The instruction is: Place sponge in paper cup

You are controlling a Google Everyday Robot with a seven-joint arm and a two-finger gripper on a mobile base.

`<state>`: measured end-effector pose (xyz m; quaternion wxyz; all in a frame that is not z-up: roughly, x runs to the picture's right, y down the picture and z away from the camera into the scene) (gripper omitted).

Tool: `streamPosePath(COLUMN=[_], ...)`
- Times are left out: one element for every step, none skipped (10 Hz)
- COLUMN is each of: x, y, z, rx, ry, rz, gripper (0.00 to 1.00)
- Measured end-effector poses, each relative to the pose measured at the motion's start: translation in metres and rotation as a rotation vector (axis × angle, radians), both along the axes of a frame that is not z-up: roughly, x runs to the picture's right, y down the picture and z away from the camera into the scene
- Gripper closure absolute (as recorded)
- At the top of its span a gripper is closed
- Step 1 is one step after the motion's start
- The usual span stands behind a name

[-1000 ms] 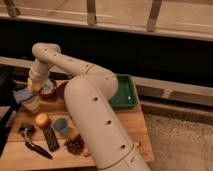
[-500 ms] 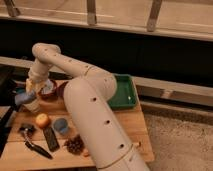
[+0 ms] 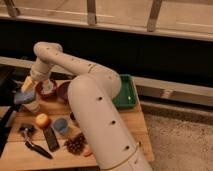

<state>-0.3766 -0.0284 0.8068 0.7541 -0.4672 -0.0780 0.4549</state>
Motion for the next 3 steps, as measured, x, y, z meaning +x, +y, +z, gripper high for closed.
streamPosePath(x=[0.0102, 0.0133, 0.0126], y=[-0.019, -0.0229, -0.0238], z=[-0.0102, -0.012, -0.0133], rx=[0.056, 0.071, 0.074], ry=[0.021, 0.027, 0.026], rz=[0.028, 0.033, 0.035], gripper=[0.25, 0.25, 0.25])
